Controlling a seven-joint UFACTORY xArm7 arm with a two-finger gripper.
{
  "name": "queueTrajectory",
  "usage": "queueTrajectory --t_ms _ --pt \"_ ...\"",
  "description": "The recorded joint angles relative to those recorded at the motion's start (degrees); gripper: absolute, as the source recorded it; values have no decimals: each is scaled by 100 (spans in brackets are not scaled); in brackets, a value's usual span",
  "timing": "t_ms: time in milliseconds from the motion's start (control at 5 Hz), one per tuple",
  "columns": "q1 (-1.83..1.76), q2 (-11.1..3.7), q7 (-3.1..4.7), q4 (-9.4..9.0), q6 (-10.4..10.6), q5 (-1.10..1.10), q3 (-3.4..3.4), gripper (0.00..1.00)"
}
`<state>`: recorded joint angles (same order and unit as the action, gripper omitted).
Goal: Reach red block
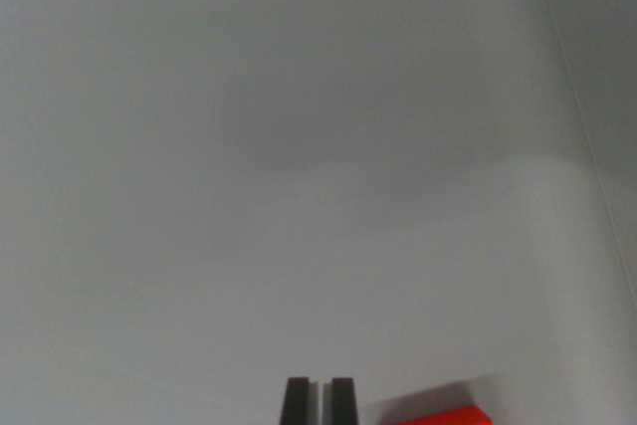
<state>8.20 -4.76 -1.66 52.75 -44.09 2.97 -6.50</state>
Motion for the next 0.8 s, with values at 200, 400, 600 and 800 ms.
queueTrajectory --t_ms 200,400,600,800 --pt "43 -40 -15 -211 243 9 -45 0" --pt "43 -40 -15 -211 243 9 -45 0" --pt "83 -77 -29 -408 470 17 -87 0" --pt "83 -77 -29 -408 470 17 -87 0"
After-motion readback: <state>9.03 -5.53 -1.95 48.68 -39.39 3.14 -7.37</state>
